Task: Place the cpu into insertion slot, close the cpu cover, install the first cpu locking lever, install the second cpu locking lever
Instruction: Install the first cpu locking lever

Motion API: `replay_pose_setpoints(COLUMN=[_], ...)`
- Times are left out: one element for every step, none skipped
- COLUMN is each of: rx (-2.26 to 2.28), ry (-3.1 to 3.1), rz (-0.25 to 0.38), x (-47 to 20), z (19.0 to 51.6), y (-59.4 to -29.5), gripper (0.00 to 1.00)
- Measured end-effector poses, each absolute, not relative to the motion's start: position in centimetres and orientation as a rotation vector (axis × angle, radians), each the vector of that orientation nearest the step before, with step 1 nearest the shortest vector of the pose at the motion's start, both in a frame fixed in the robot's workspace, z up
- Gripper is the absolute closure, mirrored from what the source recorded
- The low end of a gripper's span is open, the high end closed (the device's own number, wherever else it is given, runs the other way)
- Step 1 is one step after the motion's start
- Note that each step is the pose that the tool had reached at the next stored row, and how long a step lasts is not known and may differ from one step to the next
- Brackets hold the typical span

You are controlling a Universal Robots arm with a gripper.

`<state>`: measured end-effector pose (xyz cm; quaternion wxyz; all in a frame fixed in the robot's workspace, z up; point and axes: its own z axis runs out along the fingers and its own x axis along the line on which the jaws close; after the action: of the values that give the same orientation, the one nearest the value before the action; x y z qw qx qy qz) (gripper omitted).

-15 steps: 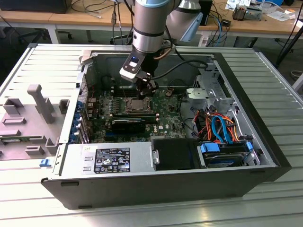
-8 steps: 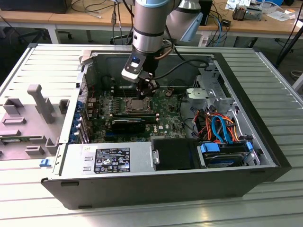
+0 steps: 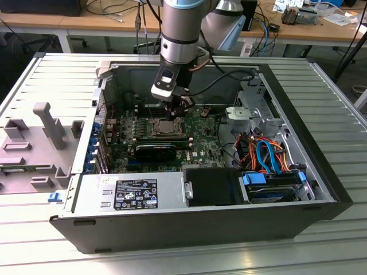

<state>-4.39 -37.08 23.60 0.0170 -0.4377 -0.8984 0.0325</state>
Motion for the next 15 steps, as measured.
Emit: replay_pose_setpoints(rx=[-1.346,-1.335,-1.324,-1.310,-1.298,-1.280,-1.268,-1.256,-1.235,-1.218,-1.208,-1.198,-1.189,-1.178,-1.161], ry=[-2.799,-2.805,-2.810,-2.817,-2.823,-2.831,-2.836,-2.842,-2.851,-2.859,-2.863,-2.868,-2.872,-2.876,-2.883], rz=[0.101,0.100,0.100,0.100,0.100,0.099,0.099,0.099,0.098,0.098,0.098,0.098,0.097,0.097,0.097], x=[-4.39,-4.39,-4.39,-4.39,-4.39,-4.39,-4.39,-4.39,-4.39,-4.39,-4.39,-4.39,-4.39,-4.39,-4.39], z=[23.60,23.60,23.60,23.60,23.60,23.60,23.60,23.60,23.60,23.60,23.60,23.60,23.60,23.60,23.60], y=[-37.08,-37.08,-37.08,-37.08,-37.08,-37.08,-37.08,-37.08,-37.08,-37.08,-37.08,-37.08,-37.08,-37.08,-37.08], gripper=[0.89,0.89,0.89,0.89,0.89,0.89,0.89,0.89,0.89,0.89,0.89,0.89,0.89,0.89,0.89])
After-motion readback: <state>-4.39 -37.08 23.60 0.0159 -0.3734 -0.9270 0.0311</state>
